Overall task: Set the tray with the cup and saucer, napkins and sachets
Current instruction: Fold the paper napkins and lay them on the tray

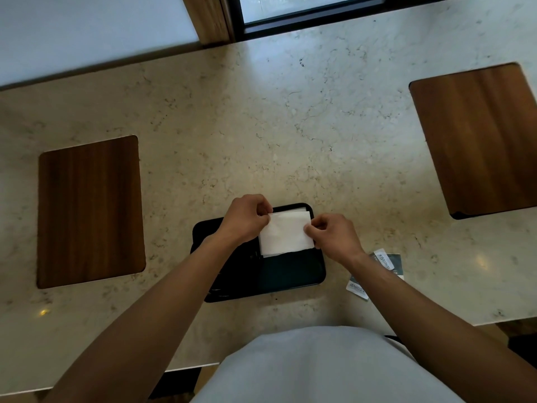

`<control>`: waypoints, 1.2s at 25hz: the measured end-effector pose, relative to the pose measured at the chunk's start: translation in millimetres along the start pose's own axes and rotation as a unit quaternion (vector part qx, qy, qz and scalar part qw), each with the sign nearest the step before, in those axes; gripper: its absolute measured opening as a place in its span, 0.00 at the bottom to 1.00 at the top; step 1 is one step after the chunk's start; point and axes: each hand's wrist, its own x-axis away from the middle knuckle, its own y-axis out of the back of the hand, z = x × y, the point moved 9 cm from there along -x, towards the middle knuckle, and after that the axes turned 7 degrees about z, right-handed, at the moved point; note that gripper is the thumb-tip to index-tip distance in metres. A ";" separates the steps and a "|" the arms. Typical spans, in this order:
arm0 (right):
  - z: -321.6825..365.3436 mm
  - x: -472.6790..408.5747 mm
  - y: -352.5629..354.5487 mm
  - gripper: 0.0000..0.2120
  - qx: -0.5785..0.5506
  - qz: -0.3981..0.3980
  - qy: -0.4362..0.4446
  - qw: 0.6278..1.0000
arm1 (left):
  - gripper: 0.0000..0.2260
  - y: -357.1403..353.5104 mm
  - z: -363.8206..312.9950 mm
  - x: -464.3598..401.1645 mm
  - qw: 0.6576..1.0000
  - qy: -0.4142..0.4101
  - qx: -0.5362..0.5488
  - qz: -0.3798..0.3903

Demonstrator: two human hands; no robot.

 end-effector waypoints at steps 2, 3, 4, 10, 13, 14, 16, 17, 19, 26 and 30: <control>2.6 -1.2 -1.1 0.08 0.013 -0.003 0.002 1.000 | 0.07 2.7 1.4 -0.1 1.000 0.002 -0.010 -0.004; 4.0 -1.9 -1.8 0.09 0.019 -0.006 0.003 1.000 | 0.07 3.7 2.1 -0.2 1.000 0.003 -0.015 -0.006; 5.3 -2.9 -2.3 0.09 0.026 -0.009 0.003 1.000 | 0.07 4.7 2.5 -0.4 1.000 0.004 -0.020 -0.007; 10.1 -8.3 0.6 0.09 0.086 -0.029 0.001 0.996 | 0.05 5.5 3.7 -0.1 0.998 0.004 -0.055 -0.011; 10.5 -8.6 1.4 0.10 0.100 -0.033 -0.004 0.994 | 0.04 4.5 1.1 0.0 0.996 -0.008 -0.089 -0.012; 9.8 -8.6 1.6 0.10 0.104 -0.035 -0.007 0.994 | 0.03 4.2 0.1 -0.4 0.995 -0.013 -0.101 -0.012; 8.2 -8.1 2.5 0.11 0.103 -0.040 -0.010 0.994 | 0.03 3.6 -2.5 -0.4 0.990 -0.020 -0.136 -0.011; 7.6 -8.0 2.5 0.12 0.099 -0.041 -0.009 0.994 | 0.03 3.6 -5.2 0.2 0.986 -0.029 -0.166 -0.012; 7.7 -7.7 3.0 0.13 0.091 -0.042 -0.005 0.995 | 0.07 5.0 -10.4 0.8 0.973 -0.048 -0.223 -0.030; 8.8 -9.7 0.5 0.15 0.115 -0.034 -0.005 0.993 | 0.08 0.0 -9.3 -3.6 0.959 -0.037 -0.281 -0.024; 4.0 -11.2 0.7 0.17 0.122 -0.032 -0.009 0.992 | 0.08 -0.6 -8.9 -5.0 0.960 -0.035 -0.278 -0.021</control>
